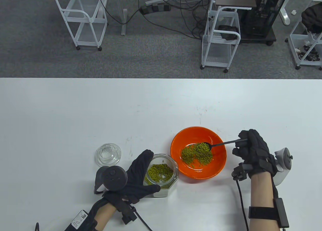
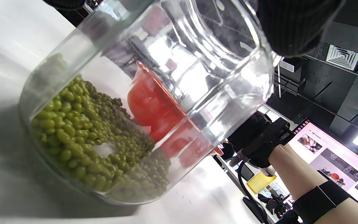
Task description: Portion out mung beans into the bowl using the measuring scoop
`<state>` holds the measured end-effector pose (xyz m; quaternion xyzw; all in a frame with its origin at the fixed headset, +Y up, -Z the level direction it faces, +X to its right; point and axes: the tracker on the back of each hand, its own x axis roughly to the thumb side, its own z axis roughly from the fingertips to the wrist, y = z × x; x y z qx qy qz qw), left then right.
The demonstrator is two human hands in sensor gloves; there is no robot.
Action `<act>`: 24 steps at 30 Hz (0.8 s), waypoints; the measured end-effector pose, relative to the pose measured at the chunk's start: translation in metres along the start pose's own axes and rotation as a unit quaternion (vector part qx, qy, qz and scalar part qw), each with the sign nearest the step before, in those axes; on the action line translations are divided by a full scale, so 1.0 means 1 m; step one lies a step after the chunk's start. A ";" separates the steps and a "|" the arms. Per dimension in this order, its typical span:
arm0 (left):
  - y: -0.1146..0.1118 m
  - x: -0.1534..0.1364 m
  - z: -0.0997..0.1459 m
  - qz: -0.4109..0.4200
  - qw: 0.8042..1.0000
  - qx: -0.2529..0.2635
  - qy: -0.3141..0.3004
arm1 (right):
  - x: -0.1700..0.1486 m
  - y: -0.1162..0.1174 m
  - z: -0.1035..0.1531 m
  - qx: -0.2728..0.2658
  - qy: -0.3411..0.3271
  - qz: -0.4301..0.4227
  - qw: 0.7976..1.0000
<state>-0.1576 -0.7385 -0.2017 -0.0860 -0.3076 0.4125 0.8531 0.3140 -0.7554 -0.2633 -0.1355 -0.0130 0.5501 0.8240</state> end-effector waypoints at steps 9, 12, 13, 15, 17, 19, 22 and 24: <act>0.000 0.000 0.000 0.000 1.000 0.000 0.000 | 0.004 0.008 -0.001 -0.020 -0.036 0.127 0.991; 0.000 0.000 0.000 0.000 1.000 0.000 0.000 | 0.009 0.012 0.000 -0.024 -0.057 0.169 0.984; 0.000 0.000 0.000 0.000 1.000 0.000 0.000 | 0.010 0.014 0.001 -0.025 -0.062 0.179 0.982; 0.000 0.000 0.000 0.000 1.000 0.000 0.000 | 0.012 0.017 0.002 -0.025 -0.073 0.197 0.977; 0.000 0.000 0.000 0.000 1.000 0.000 0.000 | 0.015 0.021 0.003 -0.025 -0.085 0.210 0.974; 0.000 0.000 0.000 0.000 1.000 0.000 0.000 | 0.017 0.026 0.004 -0.024 -0.098 0.223 0.970; 0.000 0.000 0.000 0.000 1.000 0.000 0.000 | 0.021 0.036 0.008 -0.023 -0.125 0.255 0.958; 0.000 0.000 0.000 0.000 1.000 0.000 0.000 | 0.024 0.043 0.010 -0.019 -0.143 0.279 0.949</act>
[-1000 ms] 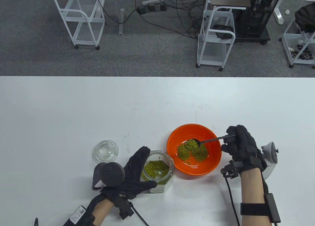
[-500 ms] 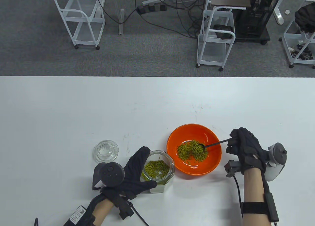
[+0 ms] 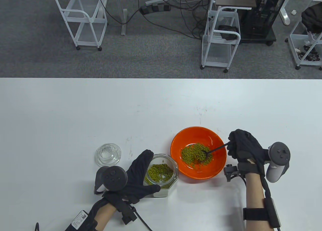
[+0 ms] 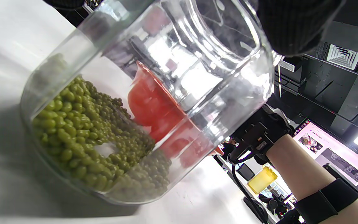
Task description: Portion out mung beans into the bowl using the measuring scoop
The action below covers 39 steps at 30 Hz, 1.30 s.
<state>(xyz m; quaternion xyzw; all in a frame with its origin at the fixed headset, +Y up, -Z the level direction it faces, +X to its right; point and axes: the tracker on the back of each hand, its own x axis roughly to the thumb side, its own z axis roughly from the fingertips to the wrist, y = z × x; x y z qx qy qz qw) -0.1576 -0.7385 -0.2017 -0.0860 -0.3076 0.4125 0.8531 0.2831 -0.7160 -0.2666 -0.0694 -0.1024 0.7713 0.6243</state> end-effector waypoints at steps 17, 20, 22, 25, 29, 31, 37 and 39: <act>0.000 0.000 0.000 0.000 1.000 0.000 0.000 | 0.054 0.043 0.025 -0.012 -0.163 0.176 0.971; 0.000 0.000 0.000 0.000 1.000 0.000 0.000 | 0.064 0.054 0.033 -0.002 -0.201 0.222 0.954; 0.000 0.000 0.000 0.000 1.000 0.000 0.000 | 0.068 0.059 0.036 0.006 -0.221 0.235 0.947; 0.000 0.000 0.000 0.000 1.000 0.000 0.000 | 0.076 0.070 0.044 0.017 -0.260 0.261 0.930; 0.000 0.000 0.000 0.000 1.000 0.000 0.000 | 0.083 0.081 0.052 0.027 -0.312 0.301 0.901; 0.000 0.000 0.000 0.000 1.000 0.000 0.000 | 0.087 0.085 0.056 0.031 -0.339 0.315 0.886; 0.000 0.000 0.000 0.000 1.000 0.000 0.000 | 0.091 0.084 0.058 0.015 -0.355 0.323 0.877; 0.000 0.000 0.000 0.000 1.000 0.000 0.000 | 0.093 0.078 0.057 0.000 -0.351 0.303 0.886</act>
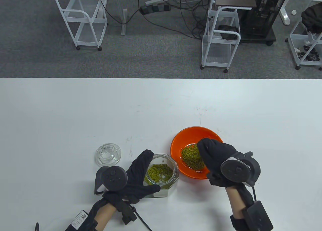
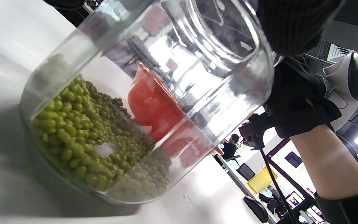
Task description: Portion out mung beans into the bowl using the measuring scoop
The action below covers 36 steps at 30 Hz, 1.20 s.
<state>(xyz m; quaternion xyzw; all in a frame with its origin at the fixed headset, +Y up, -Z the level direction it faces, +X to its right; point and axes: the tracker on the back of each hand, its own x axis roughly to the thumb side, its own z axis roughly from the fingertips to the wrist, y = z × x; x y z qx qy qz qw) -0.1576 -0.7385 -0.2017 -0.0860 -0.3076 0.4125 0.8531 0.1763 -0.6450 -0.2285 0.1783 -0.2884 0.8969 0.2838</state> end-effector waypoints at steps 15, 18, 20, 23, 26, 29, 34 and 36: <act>0.000 0.000 0.001 -0.001 1.000 0.000 0.002 | 0.021 -0.058 -0.011 -0.146 0.029 -0.176 0.973; 0.000 0.000 0.001 -0.001 1.000 0.000 0.002 | 0.042 -0.060 -0.011 -0.155 0.015 -0.245 0.957; 0.000 0.000 0.001 -0.001 1.000 0.000 0.002 | 0.053 -0.058 -0.011 -0.144 0.008 -0.270 0.952; 0.000 0.000 0.001 -0.001 1.000 0.000 0.002 | 0.068 -0.045 -0.013 -0.075 0.009 -0.294 0.953; 0.000 0.000 0.001 -0.001 1.000 0.001 0.002 | 0.075 -0.026 -0.015 -0.012 0.022 -0.286 0.958; 0.000 0.000 0.001 -0.001 1.000 0.001 0.002 | 0.077 0.001 -0.014 0.043 0.052 -0.237 0.969; 0.000 0.000 0.001 -0.001 1.000 0.001 0.002 | 0.075 0.037 -0.004 0.093 0.087 -0.167 0.978; 0.000 0.000 0.001 -0.001 1.000 0.001 0.002 | 0.074 0.042 -0.002 0.094 0.094 -0.159 0.978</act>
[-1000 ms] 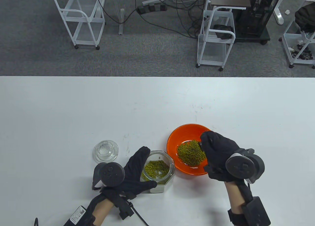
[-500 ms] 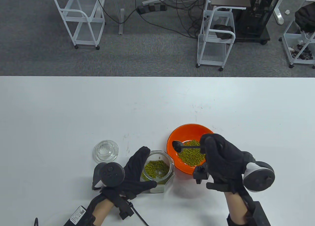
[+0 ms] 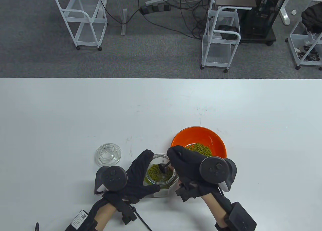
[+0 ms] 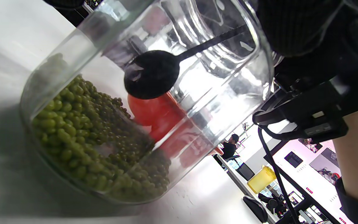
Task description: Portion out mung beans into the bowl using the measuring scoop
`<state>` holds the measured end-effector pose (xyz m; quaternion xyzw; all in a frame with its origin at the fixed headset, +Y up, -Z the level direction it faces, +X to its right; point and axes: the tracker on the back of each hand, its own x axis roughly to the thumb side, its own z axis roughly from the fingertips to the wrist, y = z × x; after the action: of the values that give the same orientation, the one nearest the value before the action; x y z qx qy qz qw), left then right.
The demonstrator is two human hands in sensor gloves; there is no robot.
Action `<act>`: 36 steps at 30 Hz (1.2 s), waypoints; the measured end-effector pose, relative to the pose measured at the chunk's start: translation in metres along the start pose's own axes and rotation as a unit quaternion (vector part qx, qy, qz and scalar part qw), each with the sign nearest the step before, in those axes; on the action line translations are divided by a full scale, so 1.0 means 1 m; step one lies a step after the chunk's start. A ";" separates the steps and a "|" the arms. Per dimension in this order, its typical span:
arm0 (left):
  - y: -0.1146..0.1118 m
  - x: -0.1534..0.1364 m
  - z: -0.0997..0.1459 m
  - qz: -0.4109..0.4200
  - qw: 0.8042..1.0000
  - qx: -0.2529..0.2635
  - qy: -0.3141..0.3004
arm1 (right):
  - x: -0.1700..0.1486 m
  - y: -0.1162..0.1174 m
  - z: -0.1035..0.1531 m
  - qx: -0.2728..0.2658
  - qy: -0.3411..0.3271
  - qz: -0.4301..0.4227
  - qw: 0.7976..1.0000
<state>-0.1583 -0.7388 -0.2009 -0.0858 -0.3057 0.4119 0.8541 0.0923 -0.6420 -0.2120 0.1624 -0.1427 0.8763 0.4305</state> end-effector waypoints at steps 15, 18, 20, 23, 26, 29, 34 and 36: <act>0.000 0.000 0.000 0.000 1.000 0.000 0.000 | -0.006 0.018 0.006 0.015 0.025 0.023 0.999; 0.000 0.000 0.000 0.001 1.000 -0.001 -0.001 | -0.007 0.023 0.008 0.030 0.035 0.006 0.999; 0.000 0.000 0.000 0.001 1.000 -0.001 -0.001 | -0.006 0.026 0.009 0.036 0.038 0.005 0.999; -0.001 0.000 0.000 0.001 1.000 -0.001 -0.001 | -0.005 0.026 0.008 0.066 0.049 0.002 0.997; -0.001 0.000 0.000 0.001 1.000 0.000 -0.001 | -0.007 0.028 0.008 0.095 0.063 -0.023 0.993; -0.001 0.000 0.000 0.001 1.000 0.000 -0.001 | -0.008 0.029 0.007 0.119 0.074 -0.042 0.989; -0.001 0.000 0.000 0.001 1.000 0.000 -0.001 | -0.008 0.029 0.008 0.117 0.086 -0.047 0.988; -0.001 0.000 0.000 0.001 1.000 0.000 -0.001 | -0.009 0.030 0.010 0.101 0.093 -0.048 0.989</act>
<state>-0.1574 -0.7391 -0.2009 -0.0861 -0.3067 0.4126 0.8534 0.0754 -0.6701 -0.2098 0.1290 -0.0051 0.8758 0.4651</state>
